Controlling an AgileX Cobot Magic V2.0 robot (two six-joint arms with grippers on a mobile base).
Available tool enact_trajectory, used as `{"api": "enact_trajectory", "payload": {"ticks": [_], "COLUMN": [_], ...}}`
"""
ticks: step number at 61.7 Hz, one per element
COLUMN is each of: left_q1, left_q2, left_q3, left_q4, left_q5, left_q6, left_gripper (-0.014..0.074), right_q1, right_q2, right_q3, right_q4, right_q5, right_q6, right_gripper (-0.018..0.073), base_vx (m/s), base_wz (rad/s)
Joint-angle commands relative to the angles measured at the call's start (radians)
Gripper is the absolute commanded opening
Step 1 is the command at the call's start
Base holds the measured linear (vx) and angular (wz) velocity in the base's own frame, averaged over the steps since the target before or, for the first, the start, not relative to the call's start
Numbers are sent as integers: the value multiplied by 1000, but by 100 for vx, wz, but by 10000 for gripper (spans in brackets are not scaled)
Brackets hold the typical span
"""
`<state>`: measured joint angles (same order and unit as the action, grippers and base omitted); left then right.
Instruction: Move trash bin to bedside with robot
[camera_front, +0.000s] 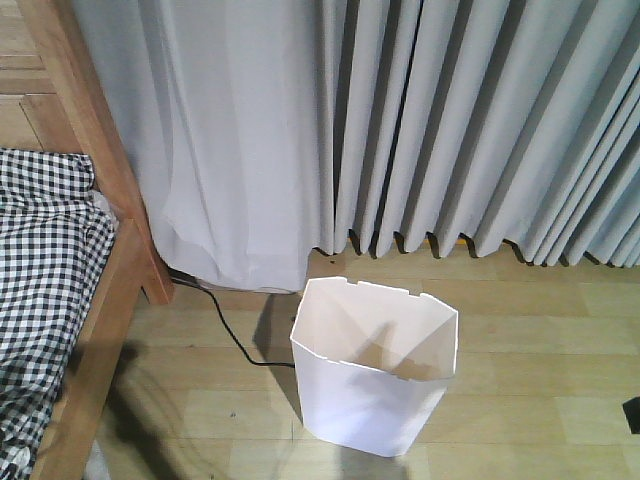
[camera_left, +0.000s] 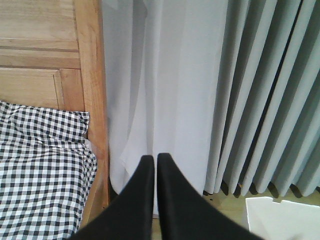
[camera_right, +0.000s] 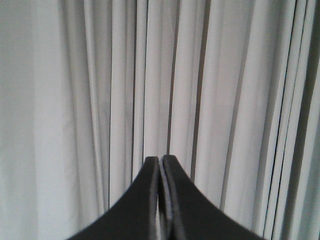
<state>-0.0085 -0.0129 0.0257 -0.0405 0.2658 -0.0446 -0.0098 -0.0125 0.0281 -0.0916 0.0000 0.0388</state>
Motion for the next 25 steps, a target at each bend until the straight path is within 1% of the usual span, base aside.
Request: {"api": "enact_trajectory", "payload": {"ticks": [1,25], "left_q1": [-6,-6], "left_q2": [-14,-14], "left_q3": [19,19], "left_q4": [-4,-4], "left_q5": [-69,-69], "left_q6": [-6,-6], "left_gripper": [-6,-6], "right_q1": [1,1], "right_q2": [-11,-11], "right_q3": [6,6], "right_q4": [-19,-19], "right_q5": [-70,-70], "right_q6": [-3,-3], "right_gripper": [-9,-9], "base_vx": [0,0], "base_wz": [0,0]}}
